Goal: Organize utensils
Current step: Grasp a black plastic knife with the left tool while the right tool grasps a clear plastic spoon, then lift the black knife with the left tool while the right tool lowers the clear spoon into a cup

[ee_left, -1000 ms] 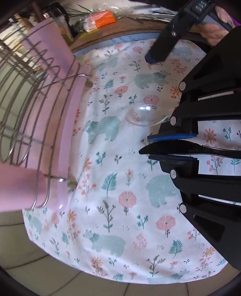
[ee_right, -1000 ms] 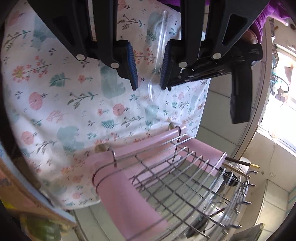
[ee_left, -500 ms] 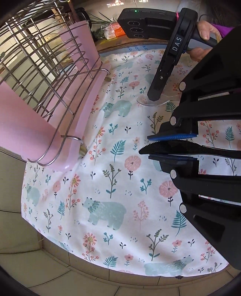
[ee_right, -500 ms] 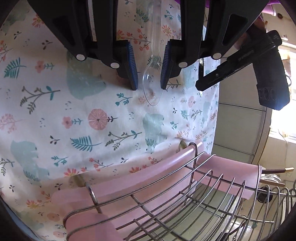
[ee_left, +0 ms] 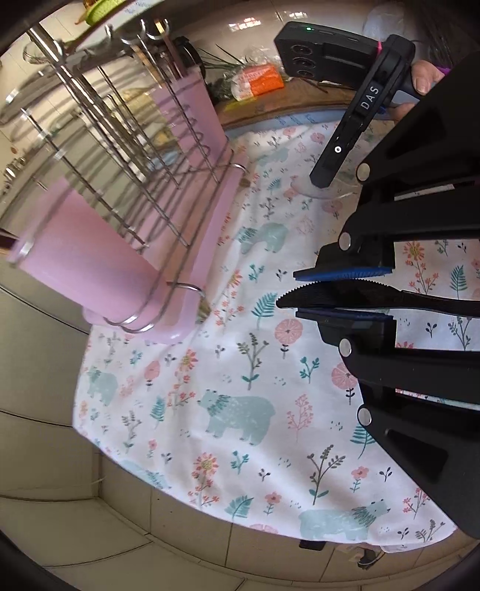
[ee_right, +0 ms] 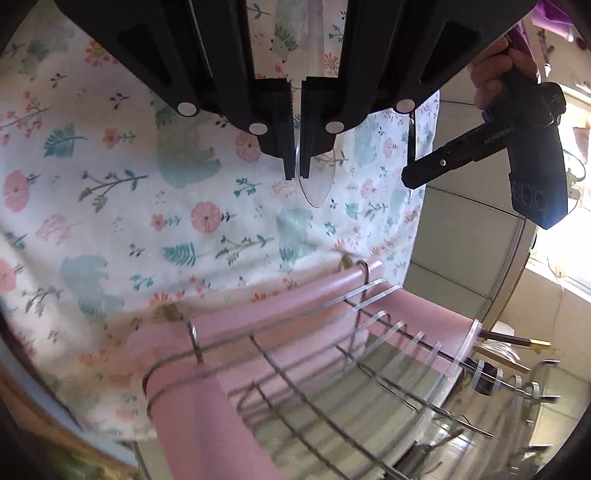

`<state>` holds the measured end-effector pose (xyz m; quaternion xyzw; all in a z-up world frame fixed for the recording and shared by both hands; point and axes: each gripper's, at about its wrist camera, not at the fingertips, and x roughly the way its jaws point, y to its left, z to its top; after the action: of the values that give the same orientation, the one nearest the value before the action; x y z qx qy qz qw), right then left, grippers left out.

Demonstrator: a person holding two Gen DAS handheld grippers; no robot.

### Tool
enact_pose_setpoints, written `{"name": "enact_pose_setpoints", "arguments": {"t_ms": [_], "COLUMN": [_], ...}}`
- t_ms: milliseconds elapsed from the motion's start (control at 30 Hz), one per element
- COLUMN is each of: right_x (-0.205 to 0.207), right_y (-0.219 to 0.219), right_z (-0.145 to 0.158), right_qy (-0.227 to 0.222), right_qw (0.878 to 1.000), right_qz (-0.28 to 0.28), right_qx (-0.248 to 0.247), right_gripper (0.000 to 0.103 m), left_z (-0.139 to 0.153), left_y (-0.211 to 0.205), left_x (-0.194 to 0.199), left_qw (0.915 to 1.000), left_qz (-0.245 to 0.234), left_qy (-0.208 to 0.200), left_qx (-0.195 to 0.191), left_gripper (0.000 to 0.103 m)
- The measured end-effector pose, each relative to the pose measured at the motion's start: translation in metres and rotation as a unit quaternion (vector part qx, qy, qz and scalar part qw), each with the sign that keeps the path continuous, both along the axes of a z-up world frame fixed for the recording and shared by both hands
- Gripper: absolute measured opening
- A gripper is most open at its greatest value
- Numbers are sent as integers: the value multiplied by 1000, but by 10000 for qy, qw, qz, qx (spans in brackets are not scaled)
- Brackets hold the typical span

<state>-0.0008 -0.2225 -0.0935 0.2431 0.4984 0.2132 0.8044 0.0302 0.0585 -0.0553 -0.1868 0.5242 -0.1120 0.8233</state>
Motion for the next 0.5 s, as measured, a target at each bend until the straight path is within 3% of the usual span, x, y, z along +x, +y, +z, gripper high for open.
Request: {"name": "enact_pose_setpoints", "arguments": {"t_ms": [300,433,500], "right_x": [-23,-28,-29], "right_y": [-41,-60,-68], "right_z": [70,114,134], "right_qy": [-1356,-2108,-2494], "right_qw": [9887,9730,9620], "right_qz": [-627,-934,-1099], "right_qx": [-90,-126,-175], "right_gripper": [2,2,2], "left_z": [65,101,122], "left_y": [11,13,10], "left_x": [-12,-12,-8], "left_qw": [9919,9822,9747], "left_qz": [267,357,403], "left_qy": [-1239,-1839,-2192], "left_qx": [-32,-122,-179], "left_gripper": [13,13,8]}}
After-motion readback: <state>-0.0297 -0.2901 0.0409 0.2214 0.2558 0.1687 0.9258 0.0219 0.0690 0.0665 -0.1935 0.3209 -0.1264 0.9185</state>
